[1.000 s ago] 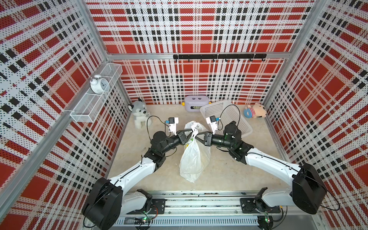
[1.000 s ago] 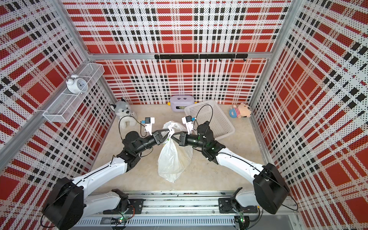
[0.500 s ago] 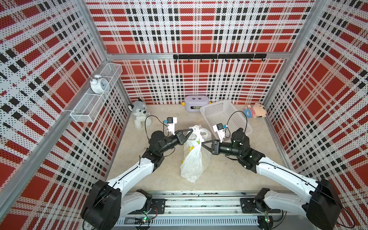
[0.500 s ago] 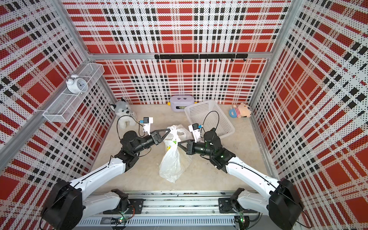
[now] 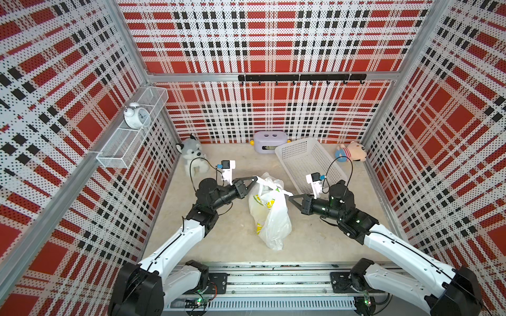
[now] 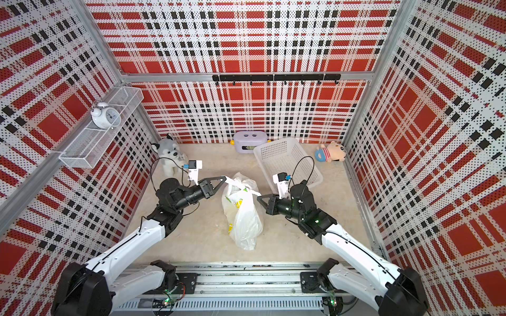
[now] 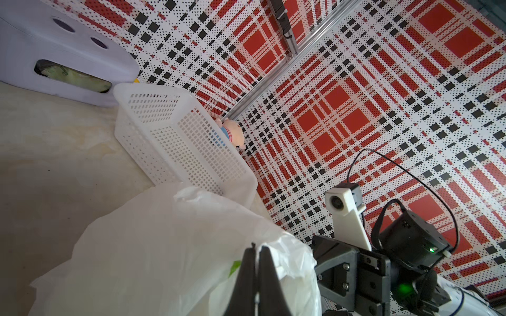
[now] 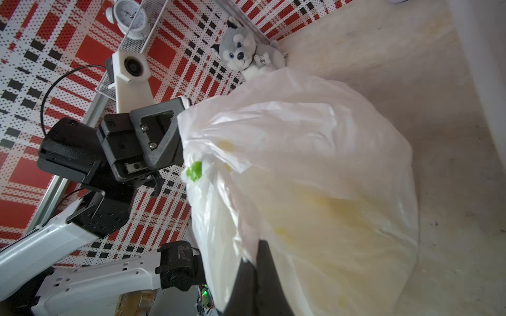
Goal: Place the banana into a plastic bag & tie a knot
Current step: Tie the plastic bag at the center of the board.
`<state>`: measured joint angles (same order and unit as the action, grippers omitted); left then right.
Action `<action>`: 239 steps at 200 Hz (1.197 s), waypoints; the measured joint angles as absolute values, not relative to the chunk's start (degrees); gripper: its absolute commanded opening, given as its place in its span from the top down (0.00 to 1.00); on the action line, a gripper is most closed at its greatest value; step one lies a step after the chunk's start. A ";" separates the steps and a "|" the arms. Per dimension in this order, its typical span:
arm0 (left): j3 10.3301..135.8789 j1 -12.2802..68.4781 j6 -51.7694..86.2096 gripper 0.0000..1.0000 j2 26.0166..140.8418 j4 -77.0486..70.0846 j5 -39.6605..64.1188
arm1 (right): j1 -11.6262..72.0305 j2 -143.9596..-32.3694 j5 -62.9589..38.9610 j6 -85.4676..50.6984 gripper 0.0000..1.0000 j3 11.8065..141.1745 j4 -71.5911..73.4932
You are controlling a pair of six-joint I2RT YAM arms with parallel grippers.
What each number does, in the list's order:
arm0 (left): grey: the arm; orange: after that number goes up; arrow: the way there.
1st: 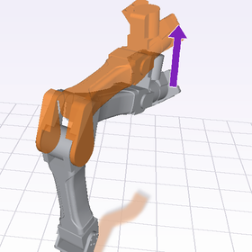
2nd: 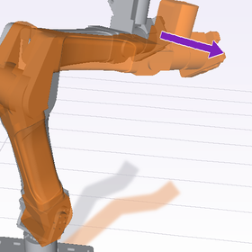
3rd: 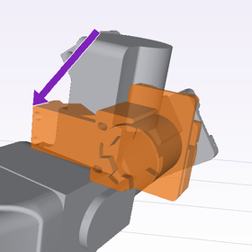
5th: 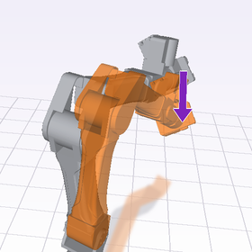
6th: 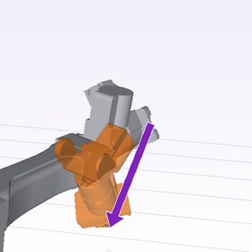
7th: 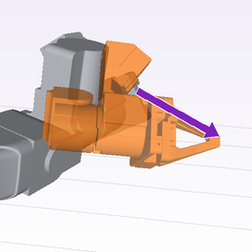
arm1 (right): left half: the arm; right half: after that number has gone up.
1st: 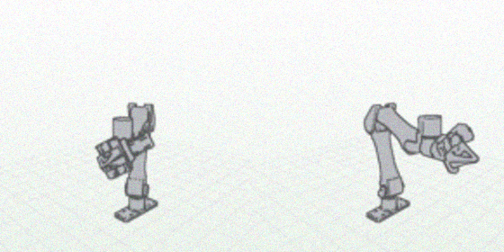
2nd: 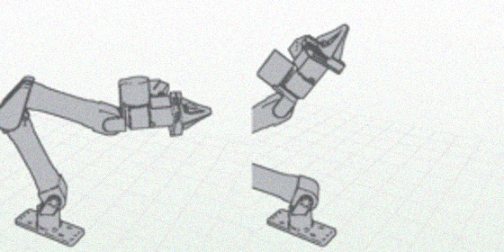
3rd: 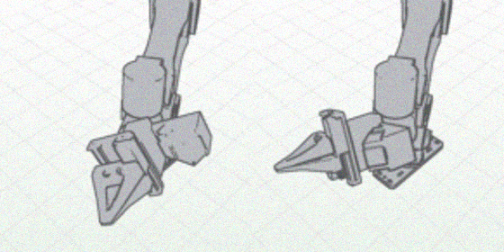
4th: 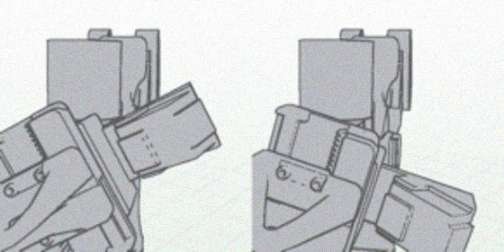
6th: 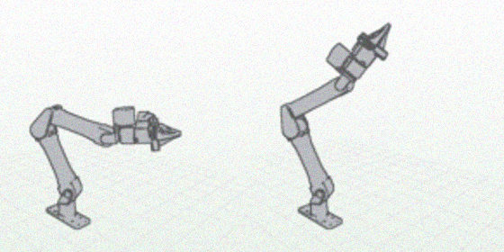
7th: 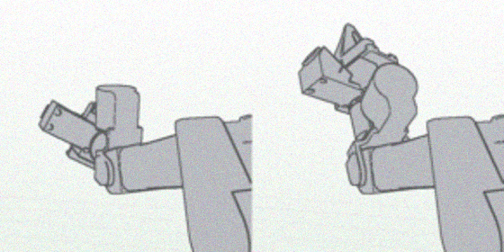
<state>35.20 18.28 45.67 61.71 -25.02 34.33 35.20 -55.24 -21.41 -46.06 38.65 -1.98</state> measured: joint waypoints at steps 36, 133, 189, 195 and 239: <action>35.20 13.17 44.71 1.00 60.47 -22.09 37.28 | 32.88 -52.23 -18.90 -46.06 1.00 37.71 -5.43; 37.74 -2.83 41.28 1.00 57.69 -16.73 34.37 | 21.78 -47.90 -11.75 -45.91 1.00 36.14 -16.56; 38.17 -2.39 40.58 1.00 58.50 -16.62 34.15 | 22.17 -56.58 -20.16 -44.56 0.81 37.50 -8.75; 37.85 -2.20 40.58 1.00 58.43 -16.60 33.89 | 22.55 -57.89 -20.95 -44.58 0.77 37.80 -7.66; 36.47 0.97 40.07 1.00 58.59 -13.85 28.64 | 27.70 -71.16 -25.21 -42.83 0.63 44.91 -0.45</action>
